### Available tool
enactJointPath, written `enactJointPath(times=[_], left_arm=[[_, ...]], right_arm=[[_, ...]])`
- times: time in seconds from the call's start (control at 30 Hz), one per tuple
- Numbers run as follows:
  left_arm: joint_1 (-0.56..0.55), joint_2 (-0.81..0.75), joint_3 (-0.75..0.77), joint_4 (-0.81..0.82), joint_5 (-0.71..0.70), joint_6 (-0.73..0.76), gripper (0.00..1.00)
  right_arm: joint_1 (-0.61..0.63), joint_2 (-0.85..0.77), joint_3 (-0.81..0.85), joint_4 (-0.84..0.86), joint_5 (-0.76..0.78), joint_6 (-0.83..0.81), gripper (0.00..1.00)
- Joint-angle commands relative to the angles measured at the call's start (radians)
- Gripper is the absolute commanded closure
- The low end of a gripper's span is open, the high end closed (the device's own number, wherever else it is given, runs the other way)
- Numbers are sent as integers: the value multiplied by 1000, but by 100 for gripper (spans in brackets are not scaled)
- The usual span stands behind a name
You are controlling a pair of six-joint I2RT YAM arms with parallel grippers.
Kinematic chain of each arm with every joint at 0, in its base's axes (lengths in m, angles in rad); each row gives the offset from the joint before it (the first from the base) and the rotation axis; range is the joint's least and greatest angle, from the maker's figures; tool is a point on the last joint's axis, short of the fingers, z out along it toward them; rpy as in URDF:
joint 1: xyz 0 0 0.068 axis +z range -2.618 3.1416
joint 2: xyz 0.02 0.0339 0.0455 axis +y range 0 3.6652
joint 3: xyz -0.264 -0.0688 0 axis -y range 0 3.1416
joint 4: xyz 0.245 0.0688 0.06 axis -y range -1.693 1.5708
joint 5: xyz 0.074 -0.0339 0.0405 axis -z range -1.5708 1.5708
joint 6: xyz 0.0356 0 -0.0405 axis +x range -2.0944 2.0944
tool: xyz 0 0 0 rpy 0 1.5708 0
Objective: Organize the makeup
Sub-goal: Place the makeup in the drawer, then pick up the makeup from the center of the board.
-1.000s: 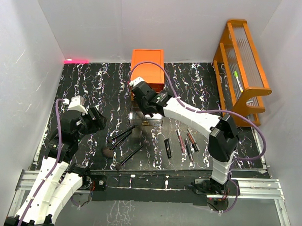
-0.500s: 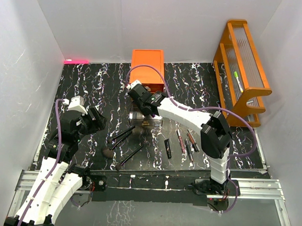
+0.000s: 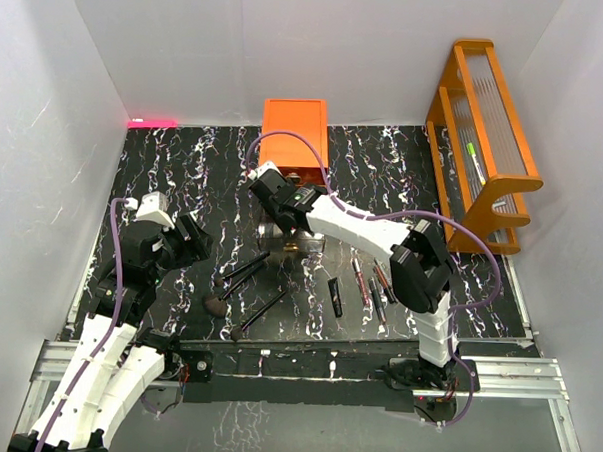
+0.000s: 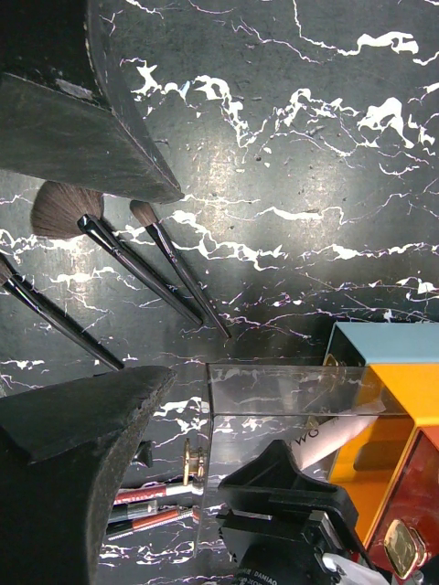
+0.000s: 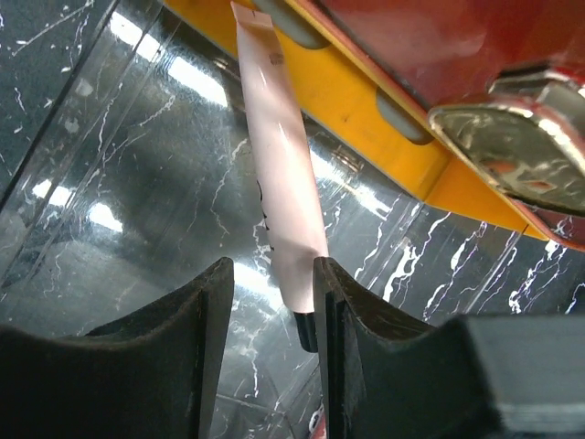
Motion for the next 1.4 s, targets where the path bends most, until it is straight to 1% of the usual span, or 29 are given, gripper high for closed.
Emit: enactJointPath(times=[0.0, 0.13, 0.23, 0.37, 0.47, 0.57, 0.7, 0.8, 0.93, 1.07, 1.2, 1.37], left_arm=[[2, -10, -7, -8, -6, -4, 29], [2, -10, -7, -8, -6, -3, 29], [2, -9, -7, -9, -6, -4, 29], [2, -10, -6, -9, -6, -4, 29], [3, -10, -7, -10, -6, -4, 29], [3, -12, -7, -11, -8, -5, 29], [3, -13, -7, -10, -8, -5, 29], [2, -11, -7, -8, -7, -5, 29], [3, -4, -8, -7, -5, -4, 29], [2, 4, -8, -5, -4, -2, 29], [3, 13, -6, -5, -4, -2, 29], [3, 16, -6, -6, -9, -3, 29]], right_arm=[[5, 0, 64, 28, 48, 0, 57], [5, -21, 68, 37, 55, 15, 57], [5, -66, 69, 52, 62, 32, 57], [5, -154, 62, 65, 64, 74, 57], [5, -242, 15, 70, 58, 137, 57], [5, -412, -127, 100, 44, 219, 57], [5, -661, -396, 161, -17, 353, 57], [4, -833, -589, 174, -78, 457, 57], [5, -974, -779, 159, -143, 554, 57], [5, -994, -893, 157, -236, 613, 57], [5, -976, -997, 210, -282, 638, 54], [5, -927, -1056, 292, -322, 636, 53]])
